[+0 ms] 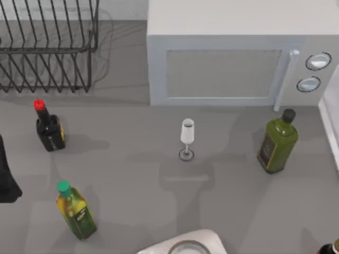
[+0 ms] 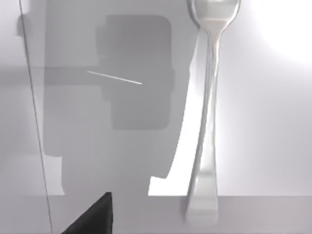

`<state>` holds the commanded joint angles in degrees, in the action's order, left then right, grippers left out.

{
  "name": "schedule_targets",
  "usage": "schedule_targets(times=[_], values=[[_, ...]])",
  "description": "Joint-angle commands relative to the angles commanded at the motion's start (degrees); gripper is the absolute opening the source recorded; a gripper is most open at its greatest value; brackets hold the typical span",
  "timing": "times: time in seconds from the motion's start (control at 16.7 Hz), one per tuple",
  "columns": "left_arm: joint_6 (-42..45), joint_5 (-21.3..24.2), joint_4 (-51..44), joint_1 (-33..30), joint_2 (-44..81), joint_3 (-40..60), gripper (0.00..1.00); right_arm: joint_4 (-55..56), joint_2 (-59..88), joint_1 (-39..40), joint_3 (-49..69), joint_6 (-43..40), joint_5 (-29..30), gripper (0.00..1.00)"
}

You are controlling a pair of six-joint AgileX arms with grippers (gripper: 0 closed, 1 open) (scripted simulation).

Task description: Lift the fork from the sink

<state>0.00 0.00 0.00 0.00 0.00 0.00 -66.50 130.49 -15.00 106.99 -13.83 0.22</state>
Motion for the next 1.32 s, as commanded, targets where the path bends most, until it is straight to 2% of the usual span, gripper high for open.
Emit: schedule_targets(times=[0.3,0.72,1.08,1.32], values=[[0.00,0.00,0.00,0.00,0.00,0.00,1.00,4.27,2.30,0.29,-2.40,0.09,0.04,1.00],[0.00,0.00,0.00,0.00,0.00,0.00,1.00,23.41,12.09,0.11,-10.68,0.21,0.14,1.00],[0.00,0.00,0.00,0.00,0.00,0.00,1.00,25.20,13.48,0.07,-11.71,0.22,0.16,1.00],[0.00,0.00,0.00,0.00,0.00,0.00,1.00,25.20,13.48,0.07,-11.71,0.22,0.16,0.70]])
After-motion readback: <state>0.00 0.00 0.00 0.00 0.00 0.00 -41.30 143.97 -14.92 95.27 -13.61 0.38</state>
